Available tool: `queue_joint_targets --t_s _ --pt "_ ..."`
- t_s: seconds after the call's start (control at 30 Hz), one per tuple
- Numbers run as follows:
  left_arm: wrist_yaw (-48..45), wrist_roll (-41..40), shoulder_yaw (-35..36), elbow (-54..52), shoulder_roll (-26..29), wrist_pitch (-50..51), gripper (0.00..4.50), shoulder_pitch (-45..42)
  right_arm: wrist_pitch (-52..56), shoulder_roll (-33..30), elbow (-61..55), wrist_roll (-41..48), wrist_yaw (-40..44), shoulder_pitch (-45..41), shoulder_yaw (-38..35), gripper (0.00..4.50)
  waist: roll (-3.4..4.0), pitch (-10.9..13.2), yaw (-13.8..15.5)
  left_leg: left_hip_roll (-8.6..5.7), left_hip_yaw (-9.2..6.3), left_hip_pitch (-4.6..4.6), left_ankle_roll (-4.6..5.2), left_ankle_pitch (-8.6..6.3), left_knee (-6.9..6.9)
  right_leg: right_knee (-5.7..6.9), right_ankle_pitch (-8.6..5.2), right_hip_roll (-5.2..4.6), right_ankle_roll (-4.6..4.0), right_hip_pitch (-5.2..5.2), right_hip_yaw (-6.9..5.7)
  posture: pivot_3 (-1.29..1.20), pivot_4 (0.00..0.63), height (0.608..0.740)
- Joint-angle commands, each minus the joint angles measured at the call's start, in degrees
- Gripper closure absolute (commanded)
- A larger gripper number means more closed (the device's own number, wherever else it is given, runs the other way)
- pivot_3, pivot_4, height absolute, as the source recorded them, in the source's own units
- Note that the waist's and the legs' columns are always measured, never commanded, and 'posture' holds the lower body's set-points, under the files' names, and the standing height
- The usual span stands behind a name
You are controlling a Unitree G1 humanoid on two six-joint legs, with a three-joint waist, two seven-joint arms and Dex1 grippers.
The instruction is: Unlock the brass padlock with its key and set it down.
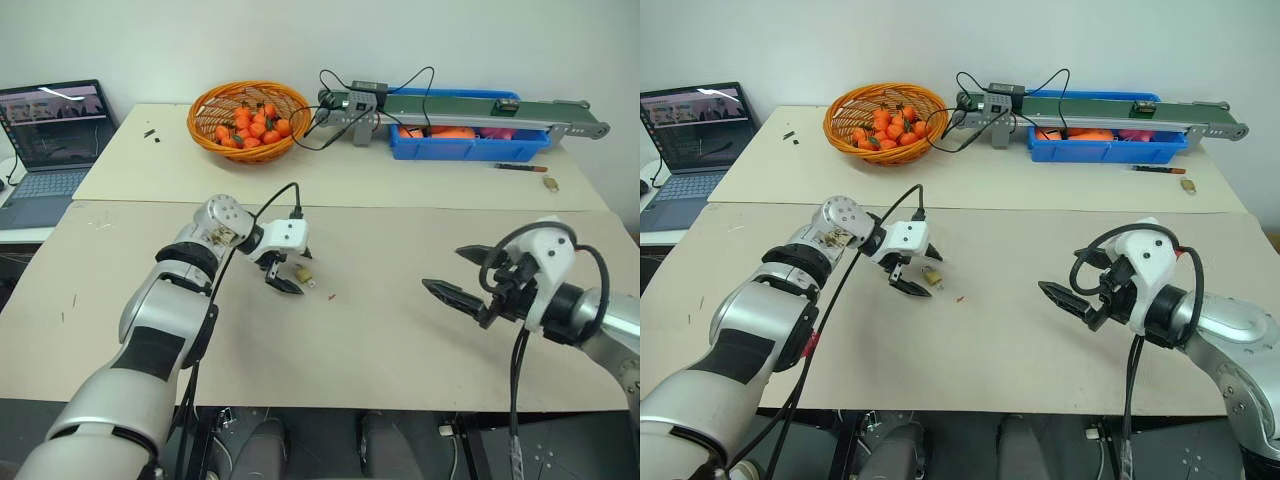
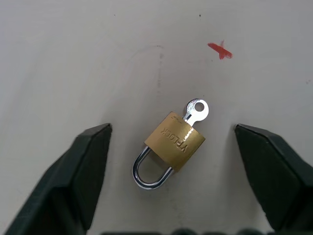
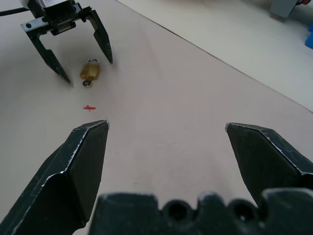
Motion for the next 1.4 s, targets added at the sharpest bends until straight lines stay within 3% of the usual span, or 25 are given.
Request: queue_joint_targets --t_s 0.03,0.07,1.13,1.17,1.2,1.4 --pt "-0.2 -0.5 1.3 -0.5 0.4 0.5 2.09 -1.8 -1.8 -0.8 -0.1 -0.7 -0.1 -1.6 -0.8 0.0 0.0 0.0 0.0 0.0 0.0 0.0 0.0 0.0 0.0 0.0 0.0 0.0 0.0 0.0 0.0 0.0 0.15 0.717" --pt "-0.1 -0.3 1.3 -0.6 0.4 0.4 2.47 -1.9 -1.8 -0.8 0.0 -0.8 0.0 -1.6 -0.7 0.0 0.0 0.0 0.0 0.0 0.0 0.0 0.0 0.0 0.0 -0.01 0.0 0.0 0.0 0.0 0.0 0.0 0.15 0.717" --pt "3.6 5.5 -2.0 0.2 0.9 -2.2 2.47 -2.2 -4.4 0.3 1.0 -4.8 -0.6 -1.2 0.2 0.0 0.0 0.0 -0.1 0.0 0.0 0.1 0.0 0.0 0.02 0.03 0.01 0.0 0.0 0.1 0.01 0.0 0.15 0.717" --pt "3.5 5.5 -2.0 0.2 0.8 -2.1 2.98 -2.2 -4.4 0.4 1.0 -4.9 -0.6 -1.2 0.1 0.0 0.0 0.0 -0.1 0.0 0.0 0.1 0.0 0.0 0.02 0.03 0.01 0.0 0.0 0.1 0.01 0.0 0.15 0.717" --pt "3.3 5.4 -1.9 0.2 0.8 -1.9 3.14 -2.2 -4.5 0.4 1.0 -5.0 -0.6 -1.2 0.1 0.0 0.0 0.0 -0.1 0.0 0.0 0.1 0.0 0.0 0.02 0.03 0.01 0.0 0.0 0.1 0.01 0.0 0.15 0.717" --pt "3.5 5.5 -2.0 0.2 0.8 -1.6 3.23 -2.4 -5.1 0.5 1.4 -5.7 -0.9 -1.3 0.3 0.0 0.0 0.0 -0.1 0.0 0.0 0.1 0.0 0.0 0.02 0.03 0.01 0.0 0.0 0.1 0.01 0.0 0.15 0.717"
